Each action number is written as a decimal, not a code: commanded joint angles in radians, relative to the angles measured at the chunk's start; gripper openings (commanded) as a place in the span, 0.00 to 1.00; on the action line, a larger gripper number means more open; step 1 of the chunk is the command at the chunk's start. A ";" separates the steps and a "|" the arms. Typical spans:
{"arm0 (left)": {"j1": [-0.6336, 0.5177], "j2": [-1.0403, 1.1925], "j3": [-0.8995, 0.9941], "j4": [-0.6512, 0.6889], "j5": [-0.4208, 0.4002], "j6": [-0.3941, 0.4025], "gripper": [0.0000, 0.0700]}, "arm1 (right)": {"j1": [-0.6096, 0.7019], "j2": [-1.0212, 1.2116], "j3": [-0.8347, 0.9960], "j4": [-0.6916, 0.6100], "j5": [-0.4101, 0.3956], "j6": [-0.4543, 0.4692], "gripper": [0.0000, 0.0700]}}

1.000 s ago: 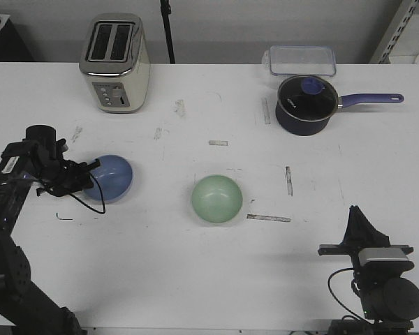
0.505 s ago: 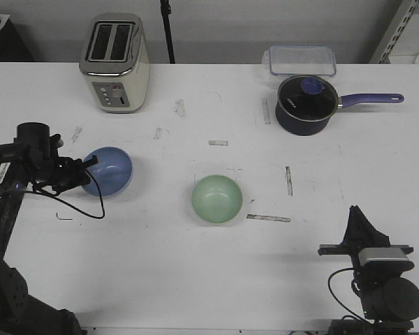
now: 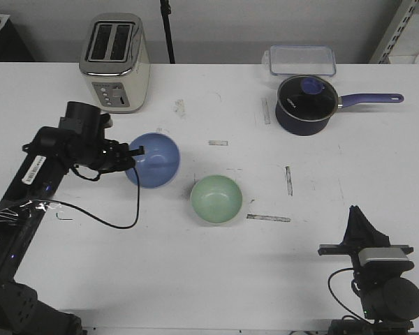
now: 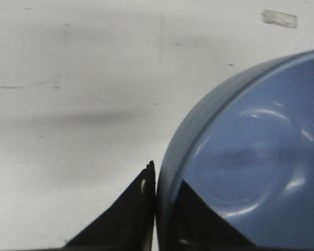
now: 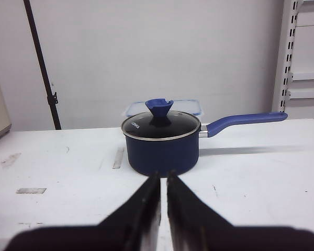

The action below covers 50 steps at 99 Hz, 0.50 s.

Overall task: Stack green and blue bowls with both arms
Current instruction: 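Lift the blue bowl with the left gripper and carry it over the green bowl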

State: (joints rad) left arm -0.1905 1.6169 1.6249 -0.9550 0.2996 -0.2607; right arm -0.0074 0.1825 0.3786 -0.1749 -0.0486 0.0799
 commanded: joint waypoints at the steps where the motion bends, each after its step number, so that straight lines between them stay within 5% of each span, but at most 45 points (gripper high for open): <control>1: -0.066 0.037 0.046 0.007 0.012 -0.039 0.00 | 0.002 0.000 0.002 0.010 0.003 0.009 0.02; 50: -0.367 0.219 0.131 0.036 0.011 -0.064 0.00 | 0.002 0.000 0.002 0.010 0.003 0.009 0.02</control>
State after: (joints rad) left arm -0.5514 1.7927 1.7287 -0.9287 0.3084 -0.3248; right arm -0.0071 0.1825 0.3786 -0.1749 -0.0486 0.0799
